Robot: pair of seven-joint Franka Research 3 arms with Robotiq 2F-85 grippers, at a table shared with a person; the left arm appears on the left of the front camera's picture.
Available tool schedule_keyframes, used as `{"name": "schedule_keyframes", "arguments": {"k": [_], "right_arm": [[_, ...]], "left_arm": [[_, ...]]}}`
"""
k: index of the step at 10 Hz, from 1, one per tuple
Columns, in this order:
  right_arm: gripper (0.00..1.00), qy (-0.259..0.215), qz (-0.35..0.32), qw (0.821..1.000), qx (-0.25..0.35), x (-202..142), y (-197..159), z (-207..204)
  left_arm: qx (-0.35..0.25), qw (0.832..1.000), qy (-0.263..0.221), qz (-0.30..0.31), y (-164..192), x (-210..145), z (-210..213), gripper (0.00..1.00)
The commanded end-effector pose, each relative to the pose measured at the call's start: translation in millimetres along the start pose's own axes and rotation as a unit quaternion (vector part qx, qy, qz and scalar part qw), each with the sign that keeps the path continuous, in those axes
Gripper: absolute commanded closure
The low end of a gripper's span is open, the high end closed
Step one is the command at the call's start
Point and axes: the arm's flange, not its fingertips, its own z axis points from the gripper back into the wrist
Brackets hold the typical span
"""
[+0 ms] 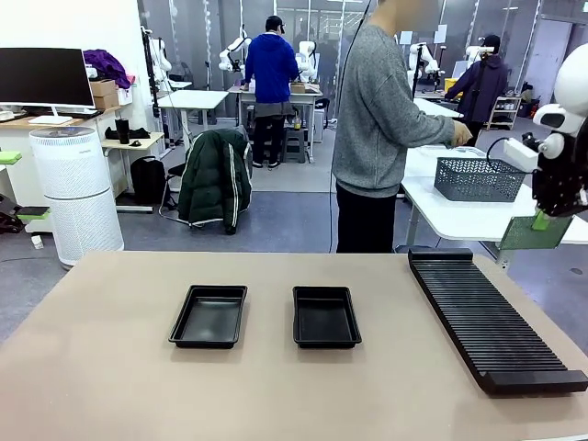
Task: Inspect and transfer BCBs to ESD trays.
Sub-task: Pick up the Blank PCB from the PCB Rack and place it in the left ESD tray.
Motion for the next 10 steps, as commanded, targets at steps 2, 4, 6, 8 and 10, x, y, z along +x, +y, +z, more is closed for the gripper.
{"name": "schedule_keyframes", "arguments": {"k": [2, 4, 6, 8, 10], "right_arm": [[0.98, 0.012, -0.007, 1.000, 0.006, 11.4, 0.8, 29.8], [0.98, 0.011, -0.010, 1.000, 0.003, 15.0, 1.7, 41.0], [0.98, 0.000, -0.016, 1.000, 0.003, 13.8, 1.3, 44.5], [0.98, 0.000, 0.001, 1.000, -0.006, 11.5, 1.7, 41.7], [0.98, 0.000, 0.001, 1.000, -0.006, 11.5, 1.7, 41.7]], "left_arm": [[0.001, 1.000, -0.004, 0.005, -1.2, -1.1, -0.6, 0.00], [0.001, 1.000, -0.004, 0.005, -1.2, -1.1, -0.6, 0.00], [0.001, 1.000, -0.004, 0.005, -1.2, -1.1, -0.6, 0.00], [0.001, 1.000, -0.004, 0.005, -1.2, -1.1, -0.6, 0.00], [0.001, 1.000, -0.004, 0.005, -1.2, -1.1, -0.6, 0.00]]}}
